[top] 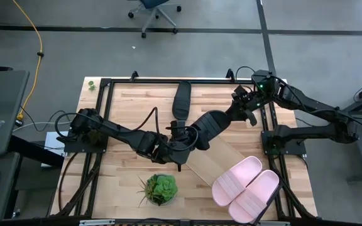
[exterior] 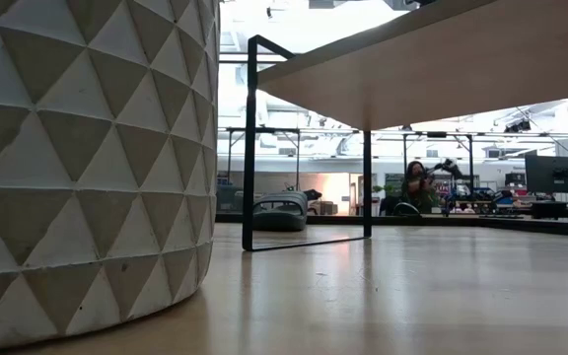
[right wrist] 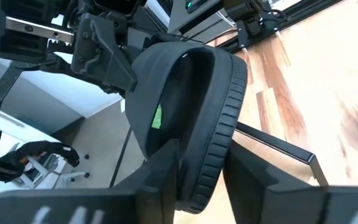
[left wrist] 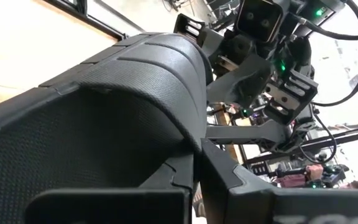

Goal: Pick and place slides into the shelf
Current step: Put the left black slides on the shelf

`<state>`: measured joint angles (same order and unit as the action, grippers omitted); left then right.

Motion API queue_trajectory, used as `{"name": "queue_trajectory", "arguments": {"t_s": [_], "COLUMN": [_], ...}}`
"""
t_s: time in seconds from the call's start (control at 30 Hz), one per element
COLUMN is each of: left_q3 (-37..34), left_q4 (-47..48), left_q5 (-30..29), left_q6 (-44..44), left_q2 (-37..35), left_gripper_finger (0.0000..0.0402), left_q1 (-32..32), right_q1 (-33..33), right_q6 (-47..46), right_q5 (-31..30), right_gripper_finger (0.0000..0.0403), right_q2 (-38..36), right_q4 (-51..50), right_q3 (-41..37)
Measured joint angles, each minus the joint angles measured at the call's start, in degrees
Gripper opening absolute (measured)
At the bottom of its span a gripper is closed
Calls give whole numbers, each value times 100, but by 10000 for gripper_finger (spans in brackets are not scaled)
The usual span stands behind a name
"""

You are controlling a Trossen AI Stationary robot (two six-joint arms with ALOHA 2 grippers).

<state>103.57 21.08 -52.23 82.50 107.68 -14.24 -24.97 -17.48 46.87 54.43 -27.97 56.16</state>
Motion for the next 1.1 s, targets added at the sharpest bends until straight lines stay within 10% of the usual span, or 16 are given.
{"name": "queue_trajectory", "arguments": {"t_s": [0.63, 1.1], "left_q3": [2, 2], "left_q4": [5, 142], "left_q5": [101, 87], "left_q6": [5, 4], "left_q2": [0, -2], "left_gripper_finger": [116, 118], "left_q1": [0, 0], "right_q1": [-2, -608], "right_q6": [-4, 198], "right_q5": [-340, -450], "right_gripper_finger": [40, 39], "right_q2": [0, -205], "right_q4": [-36, -471], "right_q3": [0, 0]}}
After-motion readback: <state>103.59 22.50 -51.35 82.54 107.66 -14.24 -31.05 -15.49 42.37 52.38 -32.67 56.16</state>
